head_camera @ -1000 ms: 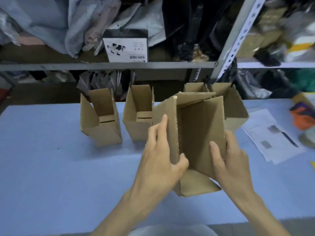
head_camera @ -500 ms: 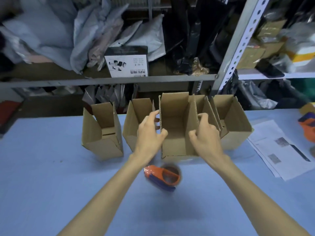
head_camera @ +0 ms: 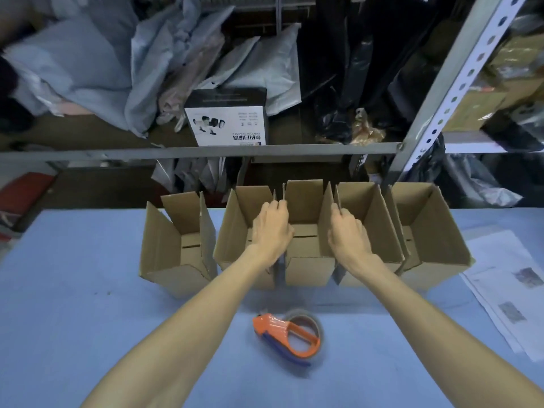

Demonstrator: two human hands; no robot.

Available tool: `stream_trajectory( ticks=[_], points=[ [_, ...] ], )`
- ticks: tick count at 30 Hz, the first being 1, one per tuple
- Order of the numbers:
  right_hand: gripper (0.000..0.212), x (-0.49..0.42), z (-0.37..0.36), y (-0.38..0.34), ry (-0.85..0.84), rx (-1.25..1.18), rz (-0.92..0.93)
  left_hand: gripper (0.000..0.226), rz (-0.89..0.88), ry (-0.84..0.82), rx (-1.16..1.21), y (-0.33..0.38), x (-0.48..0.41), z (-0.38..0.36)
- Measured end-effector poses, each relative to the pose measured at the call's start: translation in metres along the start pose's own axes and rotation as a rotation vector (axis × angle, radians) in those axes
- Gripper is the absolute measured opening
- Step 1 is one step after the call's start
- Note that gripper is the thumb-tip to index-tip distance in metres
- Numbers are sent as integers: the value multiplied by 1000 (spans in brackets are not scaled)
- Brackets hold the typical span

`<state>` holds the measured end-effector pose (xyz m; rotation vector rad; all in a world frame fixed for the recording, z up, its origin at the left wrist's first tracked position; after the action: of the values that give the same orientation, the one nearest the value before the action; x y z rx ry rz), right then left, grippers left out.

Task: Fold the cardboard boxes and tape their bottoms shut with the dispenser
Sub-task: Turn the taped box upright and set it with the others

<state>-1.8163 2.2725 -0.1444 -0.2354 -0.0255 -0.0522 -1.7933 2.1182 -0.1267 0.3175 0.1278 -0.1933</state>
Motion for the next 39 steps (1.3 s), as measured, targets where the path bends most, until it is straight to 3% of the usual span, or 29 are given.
stream_trajectory(
  ticks=[11, 18, 20, 24, 26, 28, 30, 35, 37, 39],
  points=[
    [55, -3, -12, 1, 36, 266, 50, 38, -71, -76, -271, -1, -1, -21],
    [30, 6, 9, 3, 139, 200, 143, 31, -67, 210, 70, -23, 35, 5],
    [27, 14, 14, -4, 171, 176, 167, 30, -84, 142, 117, -37, 52, 15],
    [22, 38, 16, -23, 159, 100, 263, 43, -195, -246, -55, -62, 81, 21],
    [26, 52, 13, -32, 120, 86, 297, 35, -187, -311, -69, -66, 93, 17],
    [30, 64, 7, -37, 71, 94, 329, 19, -162, -271, -39, -64, 101, 15],
    [33, 73, 0, -40, 27, 56, 378, 21, -133, -184, -47, -58, 106, 16],
    [77, 87, -1, -45, -64, -178, 519, 23, -202, 54, -127, -42, 107, 50],
    [76, 94, 8, -51, -34, -258, 544, 25, -258, 60, -78, -35, 109, 67],
    [55, 100, 20, -57, 21, -397, 533, 25, -249, 41, 89, -30, 113, 85]
  ],
)
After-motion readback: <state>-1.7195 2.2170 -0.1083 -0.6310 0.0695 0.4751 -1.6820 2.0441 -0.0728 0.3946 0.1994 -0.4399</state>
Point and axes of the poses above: each hand's wrist, its own x-axis away from the middle knuckle, its own z-axis out of the back of the hand, y = z × x, the point moved 1 cm from there along -x, towards the middle knuckle, and after that the axes turned 14 degrees about -z, right-handed, at the moved point
